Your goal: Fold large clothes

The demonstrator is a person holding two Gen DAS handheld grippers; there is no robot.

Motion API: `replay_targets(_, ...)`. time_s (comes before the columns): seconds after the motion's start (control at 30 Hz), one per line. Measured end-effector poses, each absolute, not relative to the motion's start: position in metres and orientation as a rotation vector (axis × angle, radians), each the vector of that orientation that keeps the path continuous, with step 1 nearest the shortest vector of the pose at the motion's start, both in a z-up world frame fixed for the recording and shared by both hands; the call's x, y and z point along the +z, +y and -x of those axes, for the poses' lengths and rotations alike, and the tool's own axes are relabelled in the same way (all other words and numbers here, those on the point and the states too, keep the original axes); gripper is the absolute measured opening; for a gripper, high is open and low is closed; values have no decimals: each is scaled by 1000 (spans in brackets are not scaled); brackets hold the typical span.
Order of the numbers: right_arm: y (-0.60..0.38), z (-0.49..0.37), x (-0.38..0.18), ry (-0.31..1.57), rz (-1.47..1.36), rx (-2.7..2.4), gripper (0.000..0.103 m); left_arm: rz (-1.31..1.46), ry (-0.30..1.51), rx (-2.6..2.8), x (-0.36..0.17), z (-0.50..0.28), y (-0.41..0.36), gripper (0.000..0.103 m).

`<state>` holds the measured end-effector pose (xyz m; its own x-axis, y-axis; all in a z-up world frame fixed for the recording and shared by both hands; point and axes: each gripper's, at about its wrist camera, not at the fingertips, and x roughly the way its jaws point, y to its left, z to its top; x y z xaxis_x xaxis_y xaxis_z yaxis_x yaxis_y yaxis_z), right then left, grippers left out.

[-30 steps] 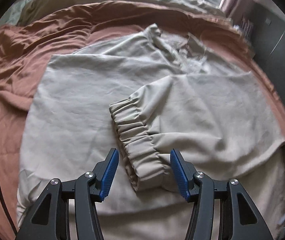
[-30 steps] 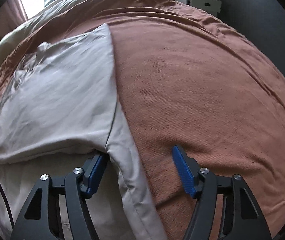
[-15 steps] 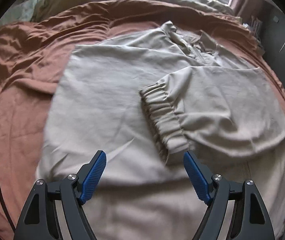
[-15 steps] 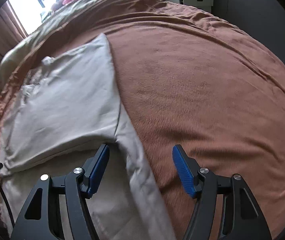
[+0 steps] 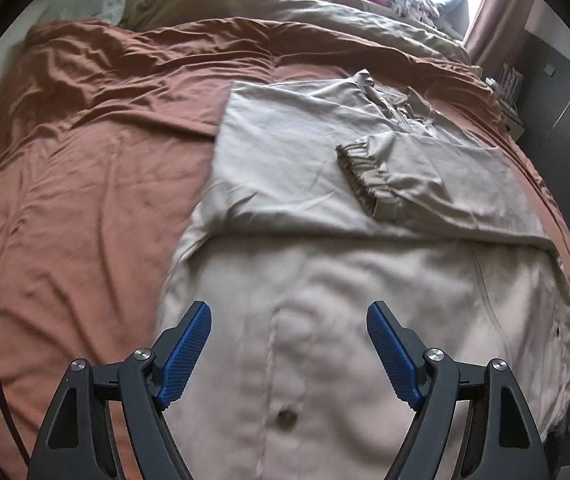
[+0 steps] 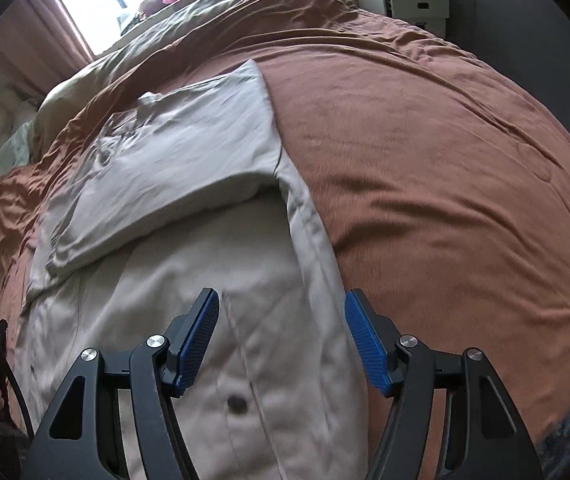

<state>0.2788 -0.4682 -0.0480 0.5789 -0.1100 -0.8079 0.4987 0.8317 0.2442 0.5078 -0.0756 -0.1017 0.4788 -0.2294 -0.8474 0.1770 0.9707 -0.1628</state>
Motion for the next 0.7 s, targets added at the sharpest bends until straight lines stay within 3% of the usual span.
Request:
replay_targets(0.53, -455, -186, -80, 873, -592, -368, 64, 181, 1011, -194, -127, -404, 0, 81)
replay_targets(0.7, -445, -165, -98, 850, -662, -305, 64, 255, 1037, -202, -151, -381, 13, 68)
